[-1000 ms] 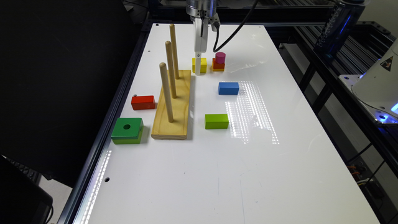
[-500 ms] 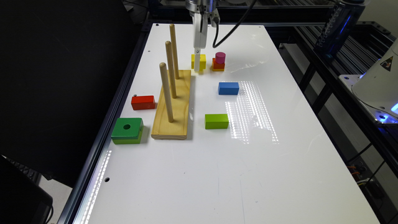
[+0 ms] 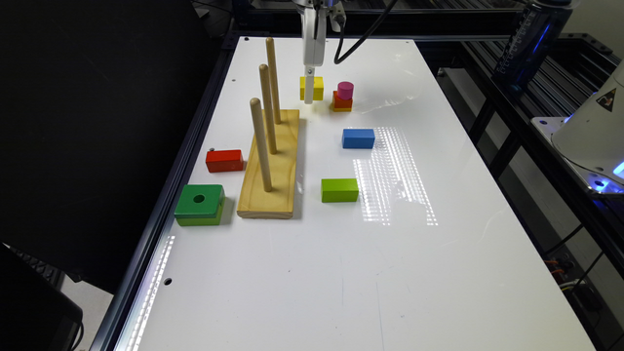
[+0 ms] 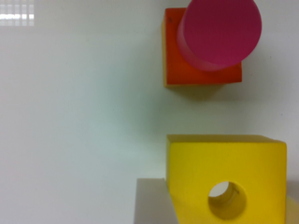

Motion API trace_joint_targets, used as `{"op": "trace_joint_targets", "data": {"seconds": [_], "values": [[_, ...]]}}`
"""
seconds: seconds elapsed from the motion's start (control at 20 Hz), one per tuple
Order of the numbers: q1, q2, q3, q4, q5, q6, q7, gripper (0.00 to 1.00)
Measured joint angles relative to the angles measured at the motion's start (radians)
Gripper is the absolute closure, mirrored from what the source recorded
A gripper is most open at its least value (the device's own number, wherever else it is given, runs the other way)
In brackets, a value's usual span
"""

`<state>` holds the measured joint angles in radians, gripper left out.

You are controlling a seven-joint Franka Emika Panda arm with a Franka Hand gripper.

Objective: Pick up yellow block.

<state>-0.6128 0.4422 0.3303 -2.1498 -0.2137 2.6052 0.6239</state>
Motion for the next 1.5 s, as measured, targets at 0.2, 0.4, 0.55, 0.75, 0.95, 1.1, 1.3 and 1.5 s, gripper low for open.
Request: {"op": "trace_joint_targets", "data": {"seconds": [0.2,0.4,0.55,0.75,0.95,1.1,1.3,1.5], "values": [[0.0,-0.029,0.004,0.0,0.0105,-0.021,-0.001,1.0],[0.0,-0.078,0.013,-0.003,0.0312,-0.069,-0.004,1.0],[-0.001,-0.079,0.013,-0.008,0.0319,-0.07,-0.004,1.0],[-0.003,-0.109,0.019,-0.006,0.0419,-0.09,-0.007,1.0],[-0.004,-0.162,0.026,-0.008,0.0714,-0.138,-0.02,1.0],[-0.005,-0.161,0.026,-0.009,0.0716,-0.138,-0.02,1.0],[-0.007,-0.189,0.03,-0.003,0.0814,-0.159,-0.024,1.0],[-0.009,-0.248,0.032,-0.004,0.1267,-0.213,-0.056,1.0]]}}
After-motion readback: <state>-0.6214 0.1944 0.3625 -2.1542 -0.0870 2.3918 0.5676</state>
